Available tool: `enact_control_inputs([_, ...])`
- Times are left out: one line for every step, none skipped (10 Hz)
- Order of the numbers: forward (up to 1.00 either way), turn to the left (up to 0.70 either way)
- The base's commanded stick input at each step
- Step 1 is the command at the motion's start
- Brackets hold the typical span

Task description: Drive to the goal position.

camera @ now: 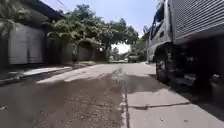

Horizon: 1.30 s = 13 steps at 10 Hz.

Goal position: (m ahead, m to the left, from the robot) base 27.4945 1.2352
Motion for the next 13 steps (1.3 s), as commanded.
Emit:
enact_control_inputs([1.0, -0.18])
enact_control_inputs([1.0, -0.36])
enact_control_inputs([1.0, -0.39])
enact_control_inputs([1.0, -0.39])
enact_control_inputs([1.0, -0.29])
enact_control_inputs([1.0, -0.06])
enact_control_inputs([1.0, -0.01])
enact_control_inputs([1.0, 0.0])
enact_control_inputs([1.0, 0.0])
enact_control_inputs([1.0, 0.0])
enact_control_inputs([1.0, 0.0])
enact_control_inputs([1.0, 0.0])
enact_control_inputs([1.0, 0.0])
